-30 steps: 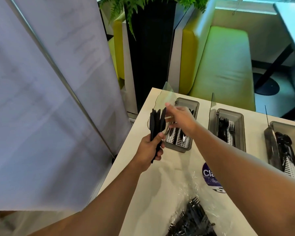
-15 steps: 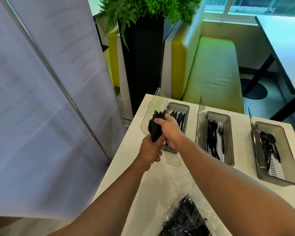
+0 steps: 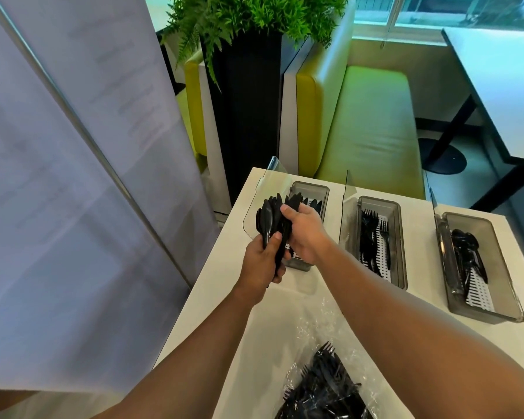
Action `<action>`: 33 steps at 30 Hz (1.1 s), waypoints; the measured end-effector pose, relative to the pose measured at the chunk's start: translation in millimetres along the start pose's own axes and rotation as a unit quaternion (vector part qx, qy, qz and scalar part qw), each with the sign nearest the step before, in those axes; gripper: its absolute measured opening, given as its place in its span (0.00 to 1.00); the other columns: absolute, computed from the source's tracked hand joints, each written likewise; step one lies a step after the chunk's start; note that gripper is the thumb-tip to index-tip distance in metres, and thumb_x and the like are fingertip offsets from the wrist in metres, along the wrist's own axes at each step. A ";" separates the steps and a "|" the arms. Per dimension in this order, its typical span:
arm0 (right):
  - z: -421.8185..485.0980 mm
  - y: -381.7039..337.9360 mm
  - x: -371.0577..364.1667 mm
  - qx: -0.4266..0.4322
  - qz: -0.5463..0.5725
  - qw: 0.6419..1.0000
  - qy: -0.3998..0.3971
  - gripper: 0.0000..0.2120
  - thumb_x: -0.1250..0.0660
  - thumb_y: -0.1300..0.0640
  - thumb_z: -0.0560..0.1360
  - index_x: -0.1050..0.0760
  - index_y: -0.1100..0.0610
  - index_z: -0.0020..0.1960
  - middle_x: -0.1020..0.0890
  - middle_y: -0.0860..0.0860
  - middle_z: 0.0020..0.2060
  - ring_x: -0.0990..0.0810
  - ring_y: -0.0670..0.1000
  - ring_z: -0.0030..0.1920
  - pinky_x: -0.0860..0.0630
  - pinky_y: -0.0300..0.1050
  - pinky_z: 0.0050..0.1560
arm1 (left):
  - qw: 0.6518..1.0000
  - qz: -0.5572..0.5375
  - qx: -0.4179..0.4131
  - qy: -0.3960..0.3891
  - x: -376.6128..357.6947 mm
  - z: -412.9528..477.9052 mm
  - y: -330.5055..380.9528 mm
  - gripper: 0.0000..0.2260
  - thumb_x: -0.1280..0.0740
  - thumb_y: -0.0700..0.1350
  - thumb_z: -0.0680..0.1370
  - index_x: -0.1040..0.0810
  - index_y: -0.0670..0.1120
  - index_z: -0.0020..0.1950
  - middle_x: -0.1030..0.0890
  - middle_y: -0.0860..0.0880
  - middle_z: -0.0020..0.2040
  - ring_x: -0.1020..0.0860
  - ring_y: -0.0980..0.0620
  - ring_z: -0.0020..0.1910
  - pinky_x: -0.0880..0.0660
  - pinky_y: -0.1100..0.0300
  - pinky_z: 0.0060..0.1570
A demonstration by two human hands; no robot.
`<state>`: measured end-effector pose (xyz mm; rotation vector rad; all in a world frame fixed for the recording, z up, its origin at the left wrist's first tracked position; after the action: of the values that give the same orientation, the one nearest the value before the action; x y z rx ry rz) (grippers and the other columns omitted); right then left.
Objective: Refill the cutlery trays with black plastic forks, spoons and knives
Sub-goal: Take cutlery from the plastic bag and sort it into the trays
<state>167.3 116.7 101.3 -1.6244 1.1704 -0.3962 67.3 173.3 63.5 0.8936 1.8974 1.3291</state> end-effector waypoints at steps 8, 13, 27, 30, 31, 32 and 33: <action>9.1 -3.1 4.5 -0.020 0.012 1.000 0.016 0.09 0.44 0.61 0.86 0.27 0.60 0.60 0.15 0.61 0.51 0.14 0.61 0.46 0.16 0.58 0.42 | 1.000 -0.009 0.019 0.003 5.1 5.2 -5.5 0.14 0.43 0.50 0.86 0.24 0.41 0.58 0.19 0.43 0.38 0.27 0.48 0.24 0.36 0.62 0.23; 36.4 -29.1 17.7 -0.008 0.085 0.993 0.076 0.11 0.47 0.59 0.86 0.34 0.64 0.64 0.16 0.62 0.43 0.14 0.59 0.39 0.16 0.55 0.41 | 0.999 -0.019 0.037 0.018 13.6 10.1 -10.6 0.10 0.42 0.49 0.86 0.26 0.45 0.49 0.22 0.46 0.35 0.33 0.52 0.22 0.38 0.63 0.24; 90.1 -13.1 45.1 -0.143 -0.062 0.979 0.134 0.13 0.46 0.63 0.85 0.27 0.66 0.63 0.21 0.55 0.36 0.25 0.48 0.28 0.25 0.38 0.25 | 0.992 -0.073 0.080 -0.059 17.5 16.8 -11.7 0.12 0.41 0.50 0.85 0.24 0.43 0.51 0.27 0.48 0.32 0.35 0.53 0.22 0.41 0.63 0.24; 86.2 -8.8 44.3 -0.136 -0.044 0.983 0.115 0.13 0.44 0.61 0.85 0.27 0.67 0.64 0.18 0.57 0.39 0.21 0.49 0.31 0.22 0.38 0.27 | 0.993 -0.070 0.075 -0.049 18.9 15.4 -11.8 0.12 0.41 0.49 0.85 0.23 0.43 0.51 0.24 0.47 0.33 0.32 0.52 0.23 0.38 0.64 0.24; 86.8 -7.1 44.4 -0.136 -0.037 0.984 0.112 0.13 0.43 0.60 0.85 0.27 0.68 0.64 0.18 0.58 0.40 0.21 0.50 0.31 0.22 0.39 0.27 | 0.994 -0.070 0.074 -0.048 18.9 14.5 -11.6 0.12 0.41 0.49 0.85 0.23 0.43 0.51 0.23 0.47 0.33 0.31 0.52 0.23 0.38 0.64 0.24; 86.6 -5.9 44.5 -0.135 -0.037 0.984 0.112 0.14 0.43 0.60 0.85 0.27 0.68 0.64 0.18 0.58 0.41 0.21 0.50 0.32 0.21 0.39 0.27 | 0.994 -0.069 0.073 -0.046 18.7 13.4 -11.0 0.12 0.41 0.49 0.85 0.23 0.44 0.51 0.23 0.47 0.34 0.31 0.52 0.24 0.38 0.64 0.24; 87.7 -4.8 44.6 -0.129 -0.039 0.984 0.113 0.13 0.42 0.59 0.85 0.27 0.68 0.63 0.19 0.59 0.44 0.20 0.51 0.33 0.20 0.41 0.29 | 0.994 -0.068 0.072 -0.045 18.8 12.4 -10.5 0.12 0.41 0.49 0.85 0.23 0.44 0.51 0.23 0.47 0.34 0.31 0.52 0.24 0.37 0.63 0.24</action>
<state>255.0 127.3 57.8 -1.8913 1.3762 -0.5074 65.2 192.3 47.7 0.8630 1.9665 1.0650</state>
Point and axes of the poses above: each hand's wrist, its own z-axis towards the middle knuckle, its own x-axis out of the back of the hand, y = z × x, the point moved 3 cm from there along z, towards the middle knuckle
